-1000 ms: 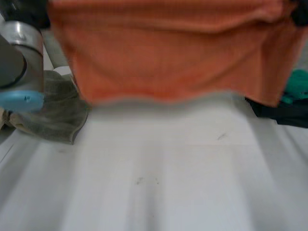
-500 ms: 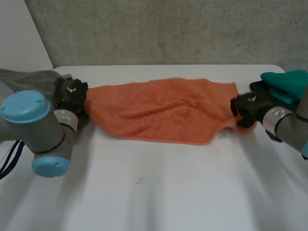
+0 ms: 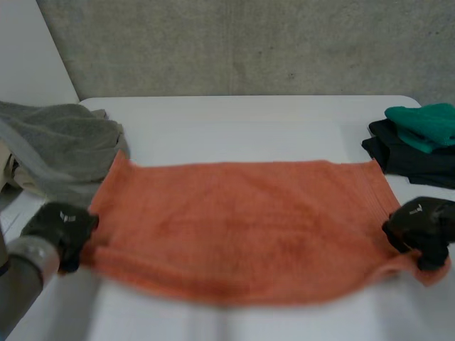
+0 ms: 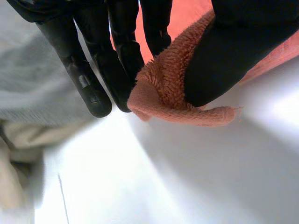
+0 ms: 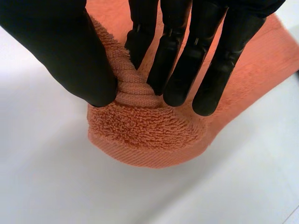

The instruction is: Fold the laundry.

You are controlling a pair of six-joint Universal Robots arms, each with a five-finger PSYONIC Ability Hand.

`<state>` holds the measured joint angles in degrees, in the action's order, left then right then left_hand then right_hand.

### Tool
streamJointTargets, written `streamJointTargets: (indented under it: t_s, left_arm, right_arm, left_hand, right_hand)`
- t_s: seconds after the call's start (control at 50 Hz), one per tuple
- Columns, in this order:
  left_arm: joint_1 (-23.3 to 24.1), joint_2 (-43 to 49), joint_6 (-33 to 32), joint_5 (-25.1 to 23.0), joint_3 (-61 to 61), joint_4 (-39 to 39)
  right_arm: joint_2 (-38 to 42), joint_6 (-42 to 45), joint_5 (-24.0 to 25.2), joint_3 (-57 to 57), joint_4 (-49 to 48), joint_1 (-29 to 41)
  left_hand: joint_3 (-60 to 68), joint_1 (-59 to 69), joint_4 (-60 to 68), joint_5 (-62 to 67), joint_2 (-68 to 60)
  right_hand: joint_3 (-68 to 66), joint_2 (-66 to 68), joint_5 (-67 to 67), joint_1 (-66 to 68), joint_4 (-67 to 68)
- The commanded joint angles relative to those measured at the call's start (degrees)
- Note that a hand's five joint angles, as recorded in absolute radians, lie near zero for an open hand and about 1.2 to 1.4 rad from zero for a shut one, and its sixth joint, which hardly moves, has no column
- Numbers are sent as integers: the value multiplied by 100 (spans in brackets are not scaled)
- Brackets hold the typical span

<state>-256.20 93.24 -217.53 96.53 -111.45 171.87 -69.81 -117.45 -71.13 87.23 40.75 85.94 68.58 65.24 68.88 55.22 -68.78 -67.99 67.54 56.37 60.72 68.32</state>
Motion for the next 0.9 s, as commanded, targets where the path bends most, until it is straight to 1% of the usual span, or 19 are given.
streamJointTargets:
  t_s: [0.02, 0.1, 0.24, 0.26, 0.3, 0.32, 0.34, 0.36, 0.38, 0.4, 0.42, 0.44, 0.48, 0.5, 0.56, 0.58, 0.6, 0.72, 0.9]
  left_arm:
    - [132, -254, -404, -108, -334, -313]
    - [123, 70, -404, -91, -88, -85]
    - [264, 1081, -369, -56, 641, 882]
    - [351, 1361, -343, -38, 972, 1153]
    - [422, 1687, -316, -20, 1396, 1374]
    - [474, 2028, -299, 41, 1937, 1558]
    - [475, 2031, -299, 41, 1942, 1560]
    - [510, 2371, -273, 250, 2952, 1812]
    - [519, 2426, -272, 339, 3266, 1893]
    - [528, 2453, -264, 436, 3618, 1972]
    - [545, 2462, -264, 532, 3952, 2077]
    - [545, 2453, -238, 638, 4521, 2391]
    - [545, 2453, -202, 656, 4955, 2858]
    - [528, 2436, -115, 683, 5166, 3400]
    - [528, 2313, 175, 683, 5195, 4115]
    - [510, 2182, 367, 674, 5142, 4404]
    - [501, 2129, 439, 674, 5081, 4442]
    - [501, 2040, 606, 639, 4274, 4197]
    - [501, 2356, 633, 525, 3244, 4153]
  right_arm:
    - [46, 143, 55, 102, 56, -104]
    - [143, 126, 3, -12, -259, -95]
    - [695, -392, -15, -196, -1156, 10]
    - [775, -454, -6, -293, -1236, 54]
    - [924, -647, -6, -617, -1464, 186]
    - [1021, -952, -32, -1028, -1770, 387]
    - [1048, -1164, -41, -1284, -1964, 502]
    - [1057, -1349, -50, -1513, -2149, 590]
    - [1031, -1812, -94, -2020, -2638, 773]
    - [1004, -2008, -138, -2217, -2904, 836]
    - [908, -2393, -216, -2541, -3576, 924]
    - [829, -2597, -252, -2674, -4088, 960]
    - [662, -2905, -331, -2702, -5019, 960]
    - [496, -3141, -427, -2641, -5860, 951]
    - [275, -3459, -551, -2396, -7077, 995]
    - [257, -3478, -551, -2386, -7099, 1004]
    - [266, -3478, -551, -2377, -7055, 1004]
    - [450, -3469, -429, -2316, -6222, 1021]
    - [1065, -3460, -7, -1938, -5649, 1013]
  left_hand:
    - [1142, 1476, 1112, 1478, -1122]
    - [1142, 1476, 1112, 1478, -1122]
    - [1142, 1476, 1112, 1478, -1122]
    - [1142, 1476, 1112, 1478, -1122]
    - [1142, 1476, 1112, 1478, -1122]
    - [1142, 1476, 1112, 1478, -1122]
    - [1142, 1476, 1112, 1478, -1122]
    - [1142, 1476, 1112, 1478, -1122]
    - [1142, 1476, 1112, 1478, -1122]
    - [1142, 1476, 1112, 1478, -1122]
    - [1142, 1476, 1112, 1478, -1122]
    - [1142, 1476, 1112, 1478, -1122]
    - [1142, 1476, 1112, 1478, -1122]
    - [1142, 1476, 1112, 1478, -1122]
    - [1142, 1476, 1112, 1478, -1122]
    - [1142, 1476, 1112, 1478, -1122]
    - [1142, 1476, 1112, 1478, -1122]
    - [1142, 1476, 1112, 1478, -1122]
    - [1142, 1476, 1112, 1478, -1122]
  right_hand:
    - [-1201, 1246, 1363, 1928, 1168]
    - [-1201, 1246, 1363, 1928, 1168]
    - [-1201, 1246, 1363, 1928, 1168]
    - [-1201, 1246, 1363, 1928, 1168]
    - [-1201, 1246, 1363, 1928, 1168]
    - [-1201, 1246, 1363, 1928, 1168]
    - [-1201, 1246, 1363, 1928, 1168]
    - [-1201, 1246, 1363, 1928, 1168]
    - [-1201, 1246, 1363, 1928, 1168]
    - [-1201, 1246, 1363, 1928, 1168]
    - [-1201, 1246, 1363, 1928, 1168]
    - [-1201, 1246, 1363, 1928, 1168]
    - [-1201, 1246, 1363, 1928, 1168]
    - [-1201, 1246, 1363, 1928, 1168]
    - [-1201, 1246, 1363, 1928, 1168]
    - [-1201, 1246, 1363, 1928, 1168]
    - [-1201, 1246, 1363, 1928, 1168]
    - [-1201, 1246, 1363, 1928, 1168]
    - [-1201, 1246, 1363, 1928, 1168]
